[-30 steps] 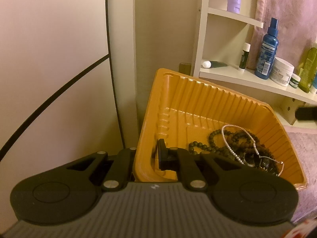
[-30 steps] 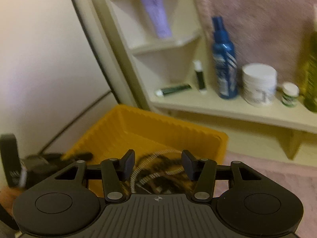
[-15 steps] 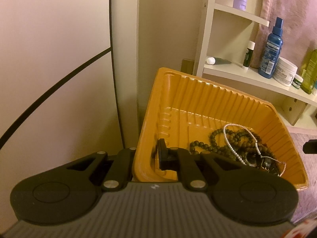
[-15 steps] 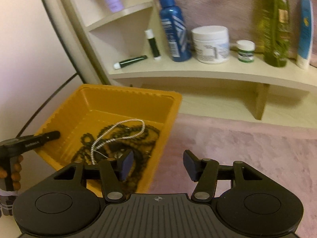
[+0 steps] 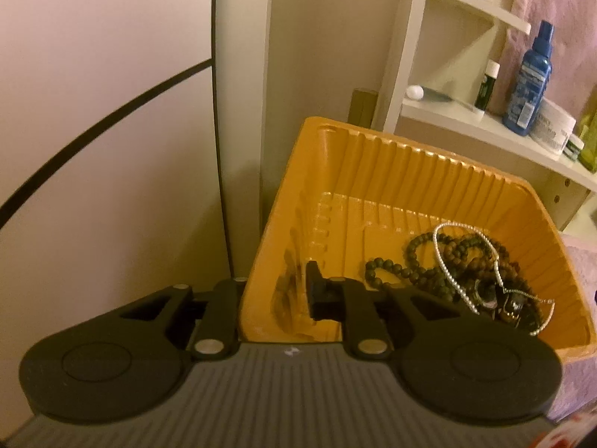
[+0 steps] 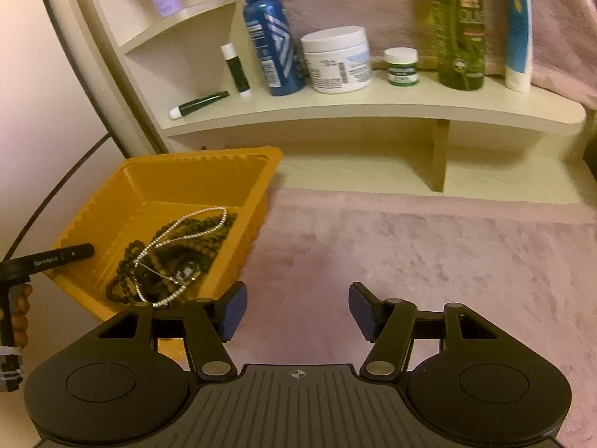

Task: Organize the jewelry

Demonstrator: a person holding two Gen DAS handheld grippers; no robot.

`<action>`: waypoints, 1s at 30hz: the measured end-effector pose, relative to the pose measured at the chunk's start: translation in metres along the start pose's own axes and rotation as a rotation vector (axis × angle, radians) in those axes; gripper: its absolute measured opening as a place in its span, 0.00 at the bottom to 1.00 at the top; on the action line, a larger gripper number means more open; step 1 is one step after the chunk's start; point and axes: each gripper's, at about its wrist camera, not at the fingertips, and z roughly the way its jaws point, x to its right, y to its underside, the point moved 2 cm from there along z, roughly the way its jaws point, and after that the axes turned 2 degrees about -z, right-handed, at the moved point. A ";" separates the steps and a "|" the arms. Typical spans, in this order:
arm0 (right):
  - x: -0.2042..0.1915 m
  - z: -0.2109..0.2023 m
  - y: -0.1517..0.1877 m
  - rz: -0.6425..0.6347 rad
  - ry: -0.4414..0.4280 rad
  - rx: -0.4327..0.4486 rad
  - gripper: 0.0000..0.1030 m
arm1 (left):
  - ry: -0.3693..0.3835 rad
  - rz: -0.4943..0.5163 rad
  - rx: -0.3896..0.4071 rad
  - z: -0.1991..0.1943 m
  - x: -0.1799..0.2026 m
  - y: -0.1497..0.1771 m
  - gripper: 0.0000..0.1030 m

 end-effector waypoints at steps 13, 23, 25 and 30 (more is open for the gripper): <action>0.016 -0.027 0.028 0.073 0.065 0.010 0.68 | -0.025 -0.011 -0.024 -0.019 -0.004 0.002 0.62; 0.015 -0.073 0.047 0.038 0.106 0.044 0.68 | -0.082 0.074 0.024 -0.089 0.031 0.008 0.62; 0.014 -0.081 0.050 0.039 0.110 0.042 0.68 | -0.062 0.099 0.019 -0.101 0.048 0.010 0.62; 0.015 -0.103 0.059 0.060 0.127 0.055 0.68 | 0.058 0.178 -0.007 -0.125 0.102 0.023 0.62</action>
